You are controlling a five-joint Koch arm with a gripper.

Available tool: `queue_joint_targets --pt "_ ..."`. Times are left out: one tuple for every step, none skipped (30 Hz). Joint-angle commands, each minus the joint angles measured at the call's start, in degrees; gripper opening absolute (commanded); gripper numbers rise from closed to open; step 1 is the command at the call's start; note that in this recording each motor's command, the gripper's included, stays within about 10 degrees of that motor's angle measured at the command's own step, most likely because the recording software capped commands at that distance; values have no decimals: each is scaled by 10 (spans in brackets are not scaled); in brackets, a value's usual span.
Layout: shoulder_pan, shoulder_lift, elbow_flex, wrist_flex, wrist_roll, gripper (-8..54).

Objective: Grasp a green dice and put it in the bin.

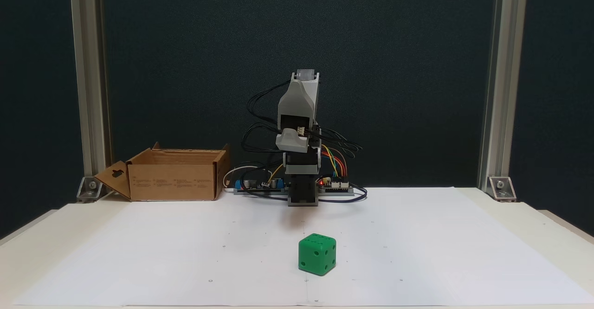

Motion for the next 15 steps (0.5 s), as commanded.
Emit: queue_joint_targets --pt "-47 62 100 -100 -25 448" --pt "-47 62 111 -100 -25 448" --pt "-47 62 162 -100 -25 448" --pt "-47 62 166 -112 -25 448" --pt "-47 62 166 -125 -25 448" --pt "-47 62 166 -138 -25 448" --pt "-47 62 166 -151 -25 448" --pt "-47 62 166 -157 -25 448" --pt "-47 62 166 -165 -26 448" --pt "-47 62 166 -184 -25 448" --pt "-47 62 166 -208 -26 448" --pt "-47 62 166 -221 -25 448" --pt "-47 62 166 -236 -25 448" --pt "-46 62 166 -235 -25 448" --pt "-46 62 166 -235 -26 448"
